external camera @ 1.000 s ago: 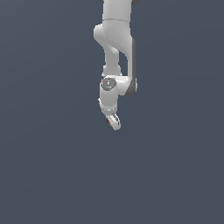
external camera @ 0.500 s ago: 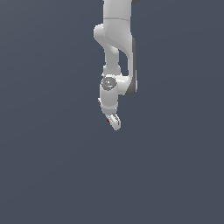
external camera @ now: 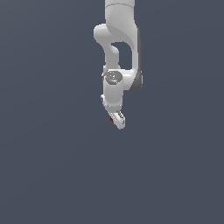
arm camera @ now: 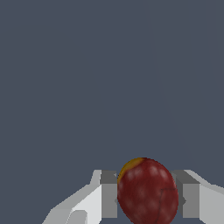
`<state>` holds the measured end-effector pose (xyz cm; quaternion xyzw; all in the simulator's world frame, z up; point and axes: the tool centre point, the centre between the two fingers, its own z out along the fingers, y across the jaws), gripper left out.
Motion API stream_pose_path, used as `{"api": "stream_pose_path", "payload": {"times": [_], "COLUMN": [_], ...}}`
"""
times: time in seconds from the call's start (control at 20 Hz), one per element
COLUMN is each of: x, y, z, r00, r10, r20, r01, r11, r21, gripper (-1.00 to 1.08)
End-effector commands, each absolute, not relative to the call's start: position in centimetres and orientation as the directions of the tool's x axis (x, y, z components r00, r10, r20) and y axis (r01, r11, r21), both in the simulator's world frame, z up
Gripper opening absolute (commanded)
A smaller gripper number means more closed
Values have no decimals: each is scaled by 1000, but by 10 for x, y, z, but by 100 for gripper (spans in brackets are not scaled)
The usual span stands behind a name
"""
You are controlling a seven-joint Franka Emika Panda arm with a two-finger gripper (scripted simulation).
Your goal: Pick up the object and move it to a goal position.
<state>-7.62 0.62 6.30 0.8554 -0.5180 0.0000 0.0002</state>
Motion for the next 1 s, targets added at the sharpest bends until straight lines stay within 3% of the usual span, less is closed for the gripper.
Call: {"api": "stream_pose_path", "payload": {"times": [0.0, 0.5, 0.95], "x": [-68, -32, -16], "y": [14, 50, 65], "z": [81, 158, 188], "r00": [463, 463, 464], "r10": [-886, -886, -886], "r20": [1, 2, 1], "r01": [-886, -886, -886], "r11": [-463, -463, -464], "r21": [0, 1, 0], "gripper": [-100, -100, -100]}}
